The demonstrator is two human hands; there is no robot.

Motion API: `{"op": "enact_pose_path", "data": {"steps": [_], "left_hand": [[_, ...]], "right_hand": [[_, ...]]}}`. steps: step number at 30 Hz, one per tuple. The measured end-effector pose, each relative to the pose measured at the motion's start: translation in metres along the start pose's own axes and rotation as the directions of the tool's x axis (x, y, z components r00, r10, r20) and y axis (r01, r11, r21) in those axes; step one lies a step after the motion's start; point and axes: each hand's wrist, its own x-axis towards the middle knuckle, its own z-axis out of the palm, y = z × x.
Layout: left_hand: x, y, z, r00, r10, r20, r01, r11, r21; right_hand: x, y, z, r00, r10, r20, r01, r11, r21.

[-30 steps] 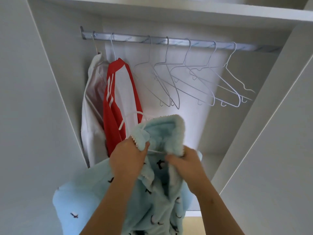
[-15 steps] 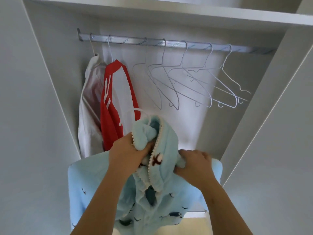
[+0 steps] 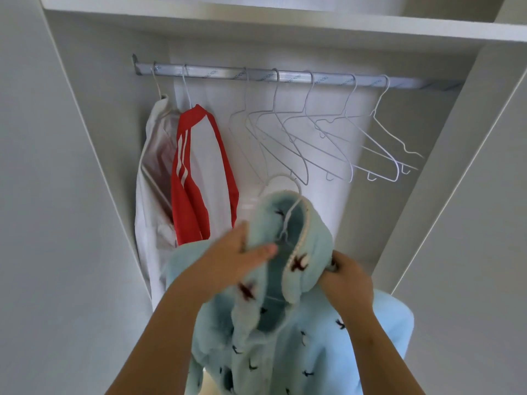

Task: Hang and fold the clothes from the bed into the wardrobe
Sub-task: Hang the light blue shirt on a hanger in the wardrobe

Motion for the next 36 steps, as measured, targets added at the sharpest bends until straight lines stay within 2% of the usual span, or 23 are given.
{"op": "enact_pose_path", "data": {"steps": [1,2,3,4,5,6,7,8,9,10,11,14,19,22,24,26,27,30,33,34,36], "left_hand": [[-0.003,0.002,0.005,0.97,-0.005,0.244,0.02,0.998,-0.059],[-0.004,0.003,0.005,0.939,0.027,0.344,0.023,0.99,-0.141],[-0.004,0.002,0.004,0.95,0.061,0.307,0.005,0.977,-0.211],[0.0,-0.004,0.002,0.984,0.105,0.146,-0.079,0.982,-0.172],[0.005,-0.008,-0.001,0.987,0.159,-0.039,-0.158,0.987,0.025],[0.01,-0.009,-0.002,0.961,0.238,-0.142,-0.17,0.912,0.374],[0.014,-0.01,0.0,0.947,0.284,-0.151,-0.129,0.765,0.632],[0.017,-0.014,0.005,0.948,0.297,-0.112,-0.123,0.668,0.734],[0.019,-0.016,0.008,0.955,0.283,-0.087,-0.13,0.666,0.735],[0.018,-0.017,0.012,0.951,0.294,-0.092,-0.158,0.722,0.673],[0.017,-0.018,0.015,0.934,0.334,-0.125,-0.197,0.776,0.599],[0.014,-0.016,0.019,0.887,0.408,-0.214,-0.248,0.814,0.525],[0.014,-0.011,0.014,0.941,0.267,-0.206,-0.171,0.904,0.391],[0.016,-0.01,0.018,0.914,0.223,-0.34,-0.095,0.931,0.354],[0.018,-0.01,0.027,0.895,0.15,-0.419,-0.004,0.944,0.331],[0.02,-0.011,0.034,0.897,0.116,-0.426,0.067,0.918,0.391],[0.02,-0.011,0.035,0.911,0.095,-0.401,0.093,0.9,0.425],[0.023,-0.008,0.033,0.955,-0.003,-0.297,0.16,0.848,0.506],[0.027,-0.014,0.034,0.945,0.007,-0.326,0.203,0.768,0.607],[0.027,-0.017,0.036,0.931,0.037,-0.364,0.195,0.791,0.58],[0.026,-0.021,0.04,0.894,0.036,-0.447,0.175,0.889,0.422]], "right_hand": [[0.0,0.001,-0.003,1.0,0.026,-0.005,-0.026,0.999,0.022],[-0.001,0.001,-0.007,0.999,0.053,0.001,-0.053,0.997,0.055],[-0.002,0.001,-0.012,0.997,0.079,0.013,-0.08,0.993,0.085],[-0.003,0.0,-0.016,0.996,0.091,0.023,-0.093,0.988,0.125],[-0.003,0.0,-0.019,0.995,0.098,0.031,-0.102,0.983,0.153],[-0.004,0.0,-0.022,0.995,0.096,0.035,-0.101,0.981,0.169],[-0.005,0.0,-0.025,0.995,0.088,0.046,-0.095,0.981,0.167],[-0.006,0.001,-0.026,0.996,0.068,0.053,-0.076,0.982,0.174],[-0.006,0.002,-0.026,0.998,0.042,0.053,-0.051,0.982,0.18],[-0.005,0.005,-0.027,0.998,0.02,0.051,-0.029,0.983,0.182],[-0.005,0.006,-0.028,0.999,0.001,0.048,-0.01,0.983,0.183],[-0.001,0.012,-0.033,0.999,-0.042,0.015,0.04,0.989,0.14],[-0.003,0.028,-0.045,1.0,0.014,0.018,-0.013,0.998,-0.053],[-0.006,0.032,-0.042,0.991,0.004,0.132,0.026,0.974,-0.224],[-0.008,0.026,-0.038,0.96,-0.083,0.268,0.124,0.982,-0.142],[-0.011,0.02,-0.036,0.908,-0.122,0.4,0.106,0.992,0.063],[-0.013,0.019,-0.036,0.899,-0.124,0.419,0.073,0.988,0.136],[-0.015,0.024,-0.034,0.924,-0.098,0.369,0.045,0.988,0.147],[-0.014,0.026,-0.031,0.928,-0.053,0.369,0.007,0.992,0.125],[-0.014,0.024,-0.031,0.928,-0.024,0.373,-0.026,0.991,0.129],[-0.012,0.025,-0.03,0.935,0.053,0.352,-0.111,0.983,0.146]]}}
